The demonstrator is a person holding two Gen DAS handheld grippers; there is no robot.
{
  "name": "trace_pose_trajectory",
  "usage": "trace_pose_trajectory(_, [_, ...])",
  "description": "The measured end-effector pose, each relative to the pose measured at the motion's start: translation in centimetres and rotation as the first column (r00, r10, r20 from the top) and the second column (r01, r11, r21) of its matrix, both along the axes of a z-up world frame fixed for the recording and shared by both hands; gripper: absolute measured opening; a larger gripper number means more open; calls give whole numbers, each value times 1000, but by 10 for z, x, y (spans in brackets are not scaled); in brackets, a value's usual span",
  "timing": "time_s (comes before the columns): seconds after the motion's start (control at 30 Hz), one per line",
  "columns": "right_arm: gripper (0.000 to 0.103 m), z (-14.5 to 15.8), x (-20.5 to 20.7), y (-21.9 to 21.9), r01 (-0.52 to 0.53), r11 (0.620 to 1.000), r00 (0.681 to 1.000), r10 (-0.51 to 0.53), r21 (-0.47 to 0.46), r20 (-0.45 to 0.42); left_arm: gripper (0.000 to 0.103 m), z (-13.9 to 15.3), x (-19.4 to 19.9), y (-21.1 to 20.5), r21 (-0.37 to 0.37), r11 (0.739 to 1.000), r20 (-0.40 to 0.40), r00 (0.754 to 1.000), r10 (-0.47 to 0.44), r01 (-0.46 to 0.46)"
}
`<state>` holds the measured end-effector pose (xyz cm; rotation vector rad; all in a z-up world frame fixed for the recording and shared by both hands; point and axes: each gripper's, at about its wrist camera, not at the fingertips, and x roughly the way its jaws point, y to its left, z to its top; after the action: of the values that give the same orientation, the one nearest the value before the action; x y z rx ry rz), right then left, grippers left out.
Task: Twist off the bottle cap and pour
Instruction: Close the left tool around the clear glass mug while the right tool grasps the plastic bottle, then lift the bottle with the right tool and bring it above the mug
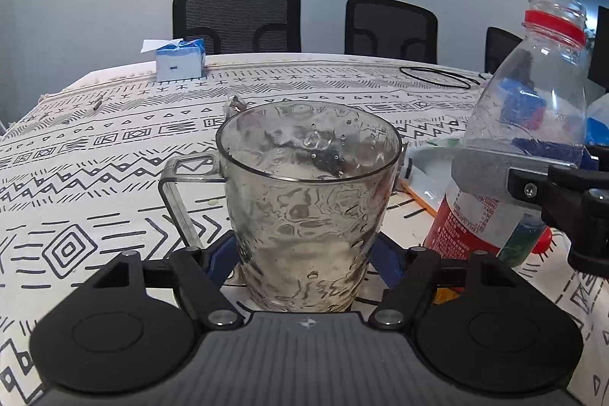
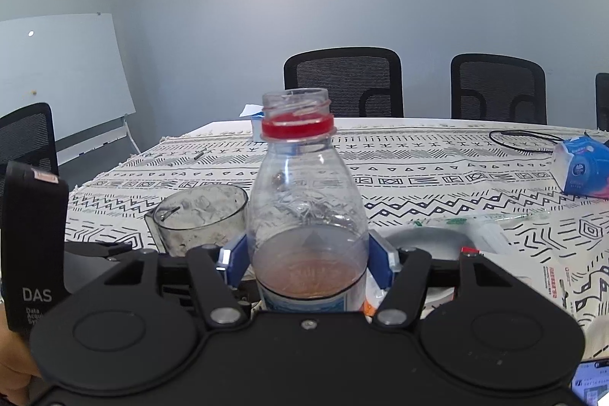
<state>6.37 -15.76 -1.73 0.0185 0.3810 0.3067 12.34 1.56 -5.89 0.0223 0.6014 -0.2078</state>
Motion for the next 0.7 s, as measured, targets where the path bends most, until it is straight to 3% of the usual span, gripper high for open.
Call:
trace_pose_trajectory(0.23, [65,4,-12,0,24,996,997,-18,-84,76,71,2,-17,-5,2,999,-6,999,-44,44])
trace_pose_trajectory(0.43, [64,0,-17,11,63,976,990,-34,-210,139,71,4,-25,-6,-1,998,-10,998,-61,61])
trace_pose_trajectory(0.7, [64,-11,-23,31,78,912,967,28,-402,252,71,3,-27,-2,-12,998,-13,998,-65,65])
